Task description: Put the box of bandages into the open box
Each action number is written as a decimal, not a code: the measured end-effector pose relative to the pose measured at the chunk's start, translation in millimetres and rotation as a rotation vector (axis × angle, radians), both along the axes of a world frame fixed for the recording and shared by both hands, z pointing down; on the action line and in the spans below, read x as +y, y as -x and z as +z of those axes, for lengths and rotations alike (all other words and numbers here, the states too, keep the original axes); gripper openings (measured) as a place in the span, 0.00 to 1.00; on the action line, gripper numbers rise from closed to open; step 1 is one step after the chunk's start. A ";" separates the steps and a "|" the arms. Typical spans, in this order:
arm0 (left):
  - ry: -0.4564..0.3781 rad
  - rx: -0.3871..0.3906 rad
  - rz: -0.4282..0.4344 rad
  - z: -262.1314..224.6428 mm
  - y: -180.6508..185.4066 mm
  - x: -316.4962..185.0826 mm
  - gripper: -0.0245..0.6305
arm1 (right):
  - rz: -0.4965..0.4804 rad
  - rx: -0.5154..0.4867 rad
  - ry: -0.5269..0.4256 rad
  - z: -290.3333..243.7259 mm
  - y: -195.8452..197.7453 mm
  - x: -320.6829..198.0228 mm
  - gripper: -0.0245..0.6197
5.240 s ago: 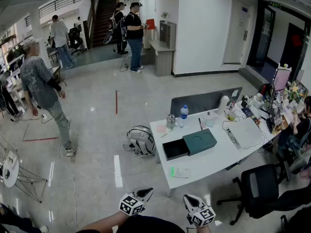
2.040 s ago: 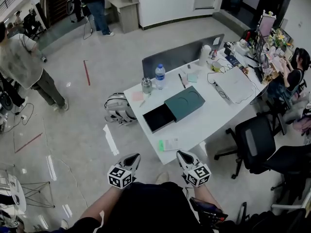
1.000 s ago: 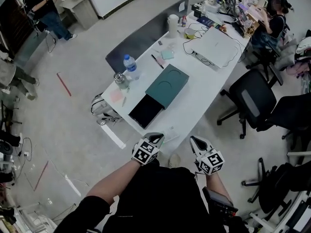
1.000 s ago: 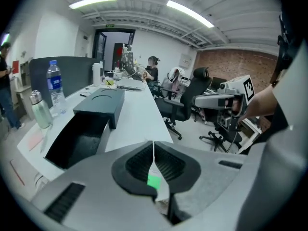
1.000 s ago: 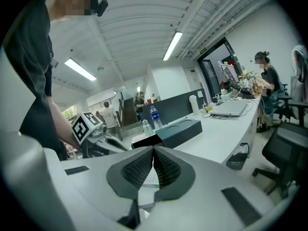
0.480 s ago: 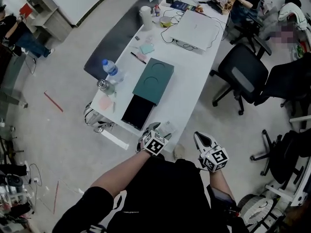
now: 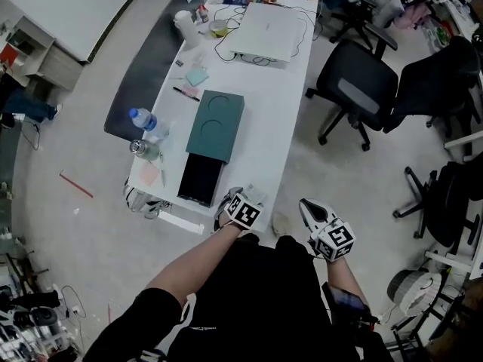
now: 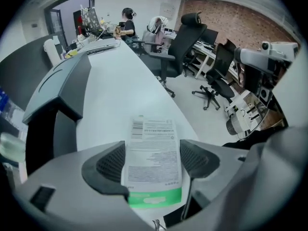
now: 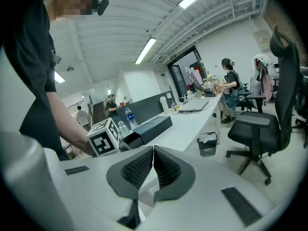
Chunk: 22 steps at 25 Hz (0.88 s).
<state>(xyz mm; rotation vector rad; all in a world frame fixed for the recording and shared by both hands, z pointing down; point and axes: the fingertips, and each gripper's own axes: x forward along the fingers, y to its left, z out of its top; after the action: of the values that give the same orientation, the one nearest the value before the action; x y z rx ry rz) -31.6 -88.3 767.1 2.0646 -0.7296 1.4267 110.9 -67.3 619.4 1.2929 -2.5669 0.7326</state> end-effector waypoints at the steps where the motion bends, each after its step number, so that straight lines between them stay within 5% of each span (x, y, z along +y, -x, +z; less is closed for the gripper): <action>1: 0.006 -0.001 0.005 0.3 -1.6 -0.5 0.58 | 0.005 0.003 0.006 1.1 -1.2 1.1 0.08; 10: 0.062 0.067 -0.055 -5.2 0.0 -4.4 0.57 | 0.029 0.002 0.028 5.8 -2.2 0.9 0.08; 22: 0.000 0.241 -0.101 -51.4 1.6 -19.0 0.57 | -0.023 0.009 0.010 0.9 16.6 -15.0 0.08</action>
<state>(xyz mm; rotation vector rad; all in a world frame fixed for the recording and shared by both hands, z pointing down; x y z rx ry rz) -33.1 -107.3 715.6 2.1202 -0.7218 1.0985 94.3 -82.2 620.4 1.2583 -2.5638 0.7325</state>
